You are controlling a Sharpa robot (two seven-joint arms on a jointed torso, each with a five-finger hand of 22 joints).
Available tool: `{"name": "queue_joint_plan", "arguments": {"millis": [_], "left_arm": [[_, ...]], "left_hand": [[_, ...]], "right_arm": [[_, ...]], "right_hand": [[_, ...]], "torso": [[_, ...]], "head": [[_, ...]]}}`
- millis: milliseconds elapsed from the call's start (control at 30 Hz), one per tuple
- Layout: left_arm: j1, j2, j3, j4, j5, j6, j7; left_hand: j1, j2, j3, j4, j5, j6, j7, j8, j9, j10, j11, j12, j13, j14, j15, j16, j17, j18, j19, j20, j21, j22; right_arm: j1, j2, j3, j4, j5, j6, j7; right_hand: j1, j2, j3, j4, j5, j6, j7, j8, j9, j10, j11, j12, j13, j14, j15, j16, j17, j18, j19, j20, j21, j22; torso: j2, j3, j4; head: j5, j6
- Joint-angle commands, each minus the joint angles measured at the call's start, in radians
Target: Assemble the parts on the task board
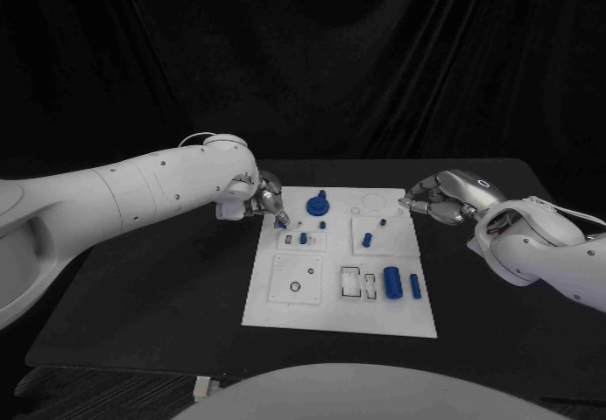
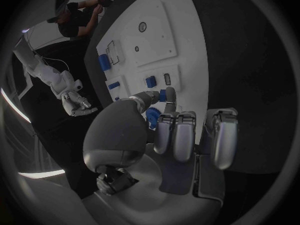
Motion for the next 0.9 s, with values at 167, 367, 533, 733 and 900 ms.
{"name": "queue_joint_plan", "arguments": {"millis": [167,367,533,733,900], "left_arm": [[-0.016,0.017,0.001,-0.009,0.013,0.001,-0.006],[-0.02,0.022,0.001,-0.012,0.013,-0.002,-0.012],[-0.022,0.022,0.001,-0.01,0.013,-0.004,-0.017],[-0.024,0.021,0.001,-0.005,0.013,-0.004,-0.021],[-0.026,0.022,0.001,-0.004,0.013,-0.001,-0.025]], "left_hand": [[-0.009,0.004,0.044,-0.052,-0.006,-0.007,-0.003,-0.007,-0.002,0.106,-0.001,0.004,0.263,0.106,-0.003,0.003,0.263,0.013,0.054,-0.004,-0.002,0.238],[-0.006,0.005,0.046,-0.059,-0.005,-0.008,-0.002,-0.01,-0.004,0.106,0.0,0.004,0.263,0.106,-0.002,0.003,0.263,0.013,0.054,-0.004,-0.002,0.238],[-0.004,0.006,0.047,-0.064,-0.004,-0.008,-0.002,-0.012,-0.005,0.106,0.001,0.004,0.263,0.106,-0.002,0.003,0.263,0.013,0.053,-0.003,-0.003,0.238],[-0.002,0.006,0.05,-0.07,-0.001,-0.008,-0.001,-0.014,-0.006,0.106,0.001,0.004,0.263,0.106,-0.001,0.003,0.263,0.013,0.053,-0.003,-0.003,0.238],[0.0,0.007,0.052,-0.076,0.002,-0.008,0.0,-0.015,-0.006,0.106,0.002,0.004,0.263,0.106,-0.001,0.003,0.263,0.013,0.053,-0.002,-0.003,0.238]], "right_arm": [[-0.002,0.002,0.001,-0.002,-0.003,0.004,-0.004],[-0.003,0.002,0.001,-0.002,-0.003,0.004,-0.004],[-0.003,0.001,0.001,-0.002,-0.003,0.005,-0.003],[-0.003,0.0,0.001,-0.001,-0.002,0.004,-0.003],[-0.003,-0.001,0.001,0.0,-0.002,0.003,-0.004]], "right_hand": [[0.009,-0.002,-0.004,0.0,0.004,0.005,0.0,-0.006,-0.001,0.108,0.005,-0.005,0.26,0.056,0.002,-0.004,-0.001,0.017,0.04,0.004,-0.005,0.197],[0.01,-0.001,-0.005,0.001,0.004,0.005,0.0,-0.006,-0.001,0.108,0.005,-0.005,0.26,0.055,0.002,-0.006,-0.004,0.018,0.039,0.004,-0.006,0.197],[0.01,-0.001,-0.005,0.001,0.004,0.005,0.0,-0.006,-0.001,0.108,0.005,-0.005,0.26,0.055,0.002,-0.006,-0.004,0.018,0.039,0.004,-0.006,0.197],[0.01,-0.001,-0.005,0.001,0.004,0.005,0.0,-0.006,-0.001,0.108,0.005,-0.005,0.26,0.055,0.002,-0.006,-0.004,0.018,0.039,0.004,-0.006,0.197],[0.01,-0.001,-0.005,0.001,0.004,0.005,0.0,-0.006,-0.001,0.108,0.005,-0.005,0.26,0.055,0.002,-0.006,-0.004,0.018,0.039,0.004,-0.006,0.197]], "torso": [[0.001,0.0001,0.0003],[0.0,0.0,0.0],[0.0,-0.0001,0.0005],[-0.001,0.0005,-0.0005],[-0.002,0.0004,-0.0005]], "head": [[0.002,0.0],[0.002,0.0],[0.002,0.0],[0.0,0.0],[0.002,0.0]]}}
